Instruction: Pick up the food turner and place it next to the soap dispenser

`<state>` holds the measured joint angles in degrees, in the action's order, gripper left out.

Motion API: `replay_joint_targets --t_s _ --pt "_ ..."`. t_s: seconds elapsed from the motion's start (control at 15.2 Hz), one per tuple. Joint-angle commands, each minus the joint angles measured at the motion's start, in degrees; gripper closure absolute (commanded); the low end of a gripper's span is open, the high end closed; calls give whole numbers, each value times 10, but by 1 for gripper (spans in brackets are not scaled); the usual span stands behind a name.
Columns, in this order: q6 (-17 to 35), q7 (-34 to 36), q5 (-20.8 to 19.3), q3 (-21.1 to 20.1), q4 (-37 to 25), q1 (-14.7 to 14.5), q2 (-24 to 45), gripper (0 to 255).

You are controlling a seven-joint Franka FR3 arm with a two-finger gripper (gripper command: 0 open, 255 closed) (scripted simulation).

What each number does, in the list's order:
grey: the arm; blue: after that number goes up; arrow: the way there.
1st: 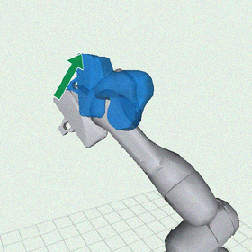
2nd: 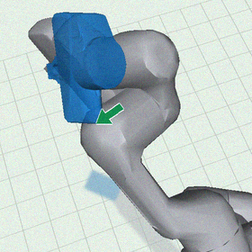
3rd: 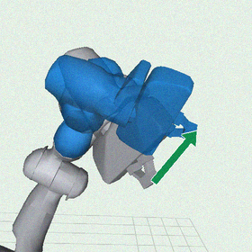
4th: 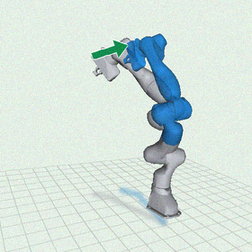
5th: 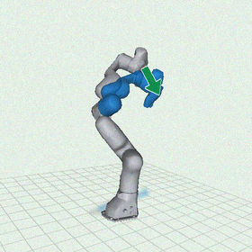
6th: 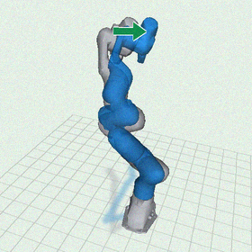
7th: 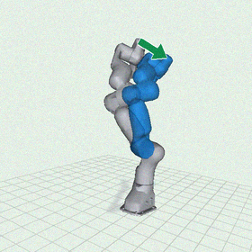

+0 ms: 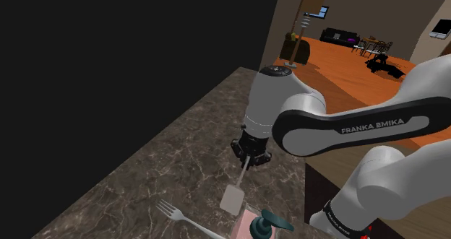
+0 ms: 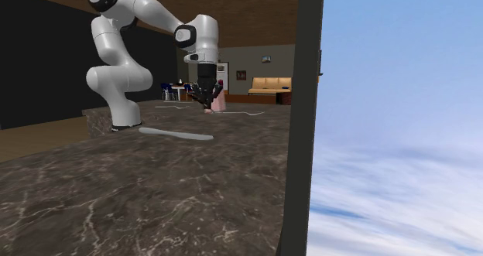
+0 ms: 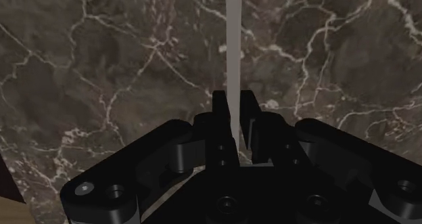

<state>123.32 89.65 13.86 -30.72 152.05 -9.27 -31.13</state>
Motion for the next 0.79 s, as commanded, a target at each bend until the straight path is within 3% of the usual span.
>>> replay_joint_targets --t_s 0.0,0.33,0.73 --pt "20 2 0 -5 8 2 12 255" --pt "71 8 -1 -21 29 7 42 255" --pt "71 8 -1 -21 29 7 42 255"
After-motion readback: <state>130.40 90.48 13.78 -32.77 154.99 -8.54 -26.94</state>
